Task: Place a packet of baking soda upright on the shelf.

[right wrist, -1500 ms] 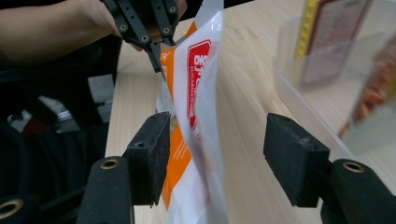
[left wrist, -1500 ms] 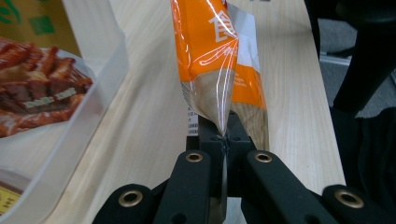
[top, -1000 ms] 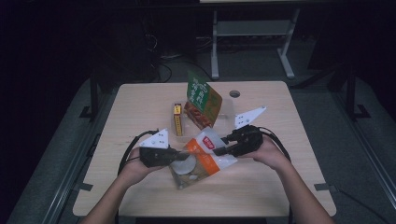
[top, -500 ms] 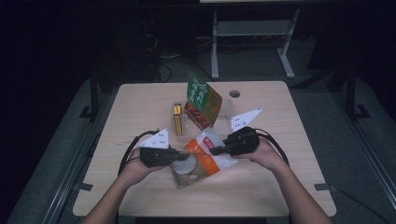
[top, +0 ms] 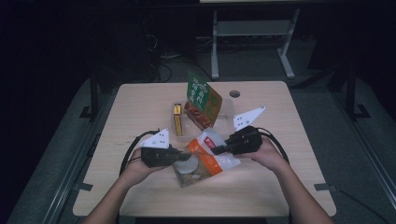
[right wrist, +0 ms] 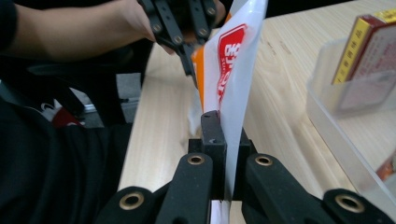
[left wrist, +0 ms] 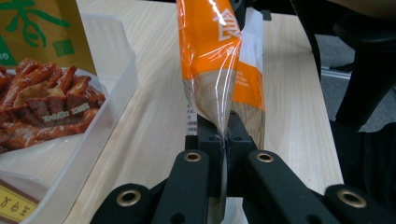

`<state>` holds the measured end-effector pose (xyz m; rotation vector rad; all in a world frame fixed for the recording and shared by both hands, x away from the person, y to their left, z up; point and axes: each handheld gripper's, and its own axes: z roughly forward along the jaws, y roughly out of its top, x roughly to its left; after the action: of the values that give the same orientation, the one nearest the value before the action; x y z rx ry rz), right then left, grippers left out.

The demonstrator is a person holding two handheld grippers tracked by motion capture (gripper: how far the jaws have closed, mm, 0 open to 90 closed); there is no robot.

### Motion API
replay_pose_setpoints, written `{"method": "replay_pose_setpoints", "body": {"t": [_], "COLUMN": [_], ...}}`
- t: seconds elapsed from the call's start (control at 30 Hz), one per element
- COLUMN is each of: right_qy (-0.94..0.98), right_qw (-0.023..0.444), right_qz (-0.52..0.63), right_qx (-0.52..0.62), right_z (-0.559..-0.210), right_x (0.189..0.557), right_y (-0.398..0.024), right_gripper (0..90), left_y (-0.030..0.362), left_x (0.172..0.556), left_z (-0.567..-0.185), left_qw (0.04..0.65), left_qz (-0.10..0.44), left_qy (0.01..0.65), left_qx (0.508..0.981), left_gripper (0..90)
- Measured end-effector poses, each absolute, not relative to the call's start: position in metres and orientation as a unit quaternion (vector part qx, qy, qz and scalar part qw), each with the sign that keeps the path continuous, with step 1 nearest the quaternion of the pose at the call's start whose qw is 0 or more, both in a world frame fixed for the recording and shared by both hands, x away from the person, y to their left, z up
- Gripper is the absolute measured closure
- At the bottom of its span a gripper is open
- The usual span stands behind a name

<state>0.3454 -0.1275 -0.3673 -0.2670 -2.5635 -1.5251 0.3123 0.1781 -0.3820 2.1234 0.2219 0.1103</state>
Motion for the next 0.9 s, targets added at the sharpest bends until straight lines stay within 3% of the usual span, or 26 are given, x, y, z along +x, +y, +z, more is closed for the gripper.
{"method": "replay_pose_setpoints", "body": {"t": [0.07, 0.27, 0.4, 0.63, 0.9], "right_qy": [-0.853, -0.851, -0.852, -0.849, -0.863], "right_qw": [0.072, 0.076, 0.073, 0.061, 0.008], "right_qz": [-0.509, -0.512, -0.509, -0.510, -0.480], "right_qx": [-0.086, -0.087, -0.098, -0.123, -0.158], "right_z": [-0.366, -0.362, -0.360, -0.354, -0.328], "right_x": [0.345, 0.343, 0.343, 0.341, 0.341], "right_y": [-0.128, -0.131, -0.136, -0.150, -0.175], "right_gripper": [90.0, 90.0, 90.0, 90.0, 90.0], "left_y": [0.177, 0.173, 0.180, 0.190, 0.213], "left_x": [0.312, 0.313, 0.315, 0.313, 0.300], "left_z": [-0.383, -0.387, -0.384, -0.381, -0.398], "left_qw": [0.478, 0.476, 0.491, 0.494, 0.475], "left_qz": [0.048, 0.062, 0.070, 0.086, 0.084], "left_qy": [0.092, 0.097, 0.114, 0.123, 0.148], "left_qx": [0.872, 0.872, 0.861, 0.857, 0.863], "left_gripper": [85.6, 70.0, 48.0, 41.8, 38.9]}}
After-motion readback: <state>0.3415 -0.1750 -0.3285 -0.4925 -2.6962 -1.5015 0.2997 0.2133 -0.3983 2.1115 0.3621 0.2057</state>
